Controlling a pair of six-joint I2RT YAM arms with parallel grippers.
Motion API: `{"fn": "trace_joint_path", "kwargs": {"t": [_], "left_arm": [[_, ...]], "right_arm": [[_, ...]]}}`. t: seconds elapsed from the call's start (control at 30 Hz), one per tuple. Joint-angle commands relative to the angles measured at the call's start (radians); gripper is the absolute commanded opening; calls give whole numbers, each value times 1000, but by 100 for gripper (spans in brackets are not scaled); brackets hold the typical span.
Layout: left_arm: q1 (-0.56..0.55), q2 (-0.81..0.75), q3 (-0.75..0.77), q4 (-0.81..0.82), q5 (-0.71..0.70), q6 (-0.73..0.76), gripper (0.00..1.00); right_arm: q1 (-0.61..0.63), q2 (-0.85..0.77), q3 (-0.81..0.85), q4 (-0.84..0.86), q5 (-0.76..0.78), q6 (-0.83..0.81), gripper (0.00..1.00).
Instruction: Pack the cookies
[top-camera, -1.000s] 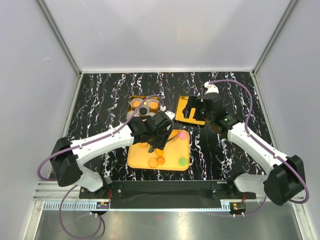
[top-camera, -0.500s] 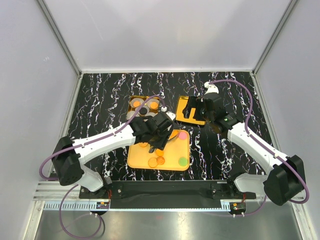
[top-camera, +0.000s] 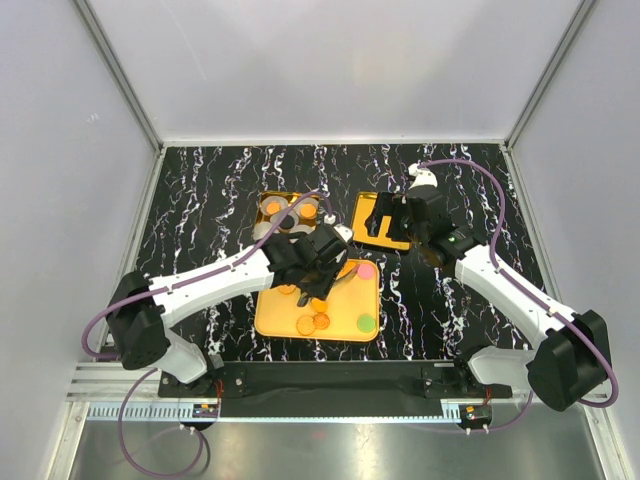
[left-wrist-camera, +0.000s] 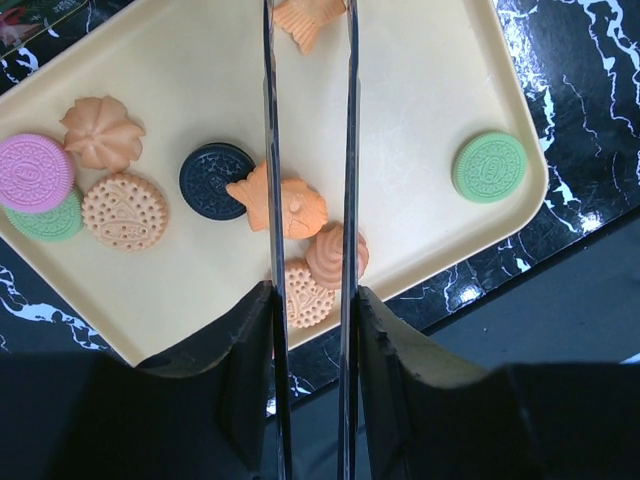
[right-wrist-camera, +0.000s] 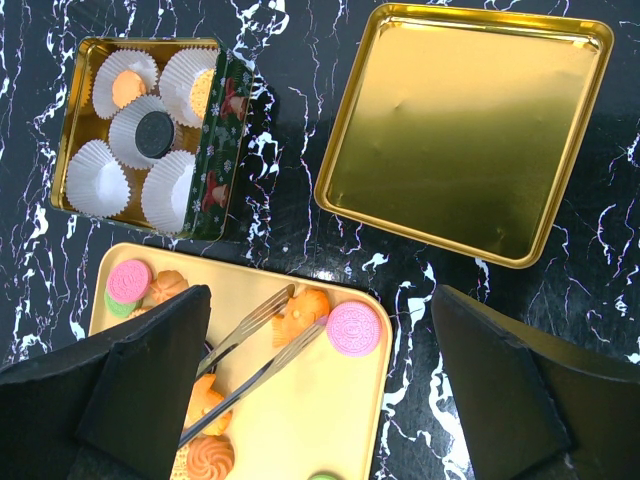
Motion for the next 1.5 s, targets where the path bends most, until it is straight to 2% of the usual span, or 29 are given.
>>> {"fn": "trace_joint_path", "kwargs": {"t": [0.0, 0.7, 0.83, 1.13, 1.47], "left_arm": [[2, -34, 41, -1, -25, 17, 37], [45, -138, 127, -91, -106, 35, 36], [89, -158, 139, -113, -111, 51, 36], [302, -212, 110, -119, -128, 86, 36], [481, -207, 52, -90, -129, 140, 37]], "right_arm": [[1, -12, 36, 17, 20, -10, 100], [1, -1, 37, 20, 13, -12, 100], [1, 8, 39, 24, -2, -9, 100], [1, 27, 40, 35, -25, -1, 100], [0, 33, 34, 46, -48, 5, 100]]}}
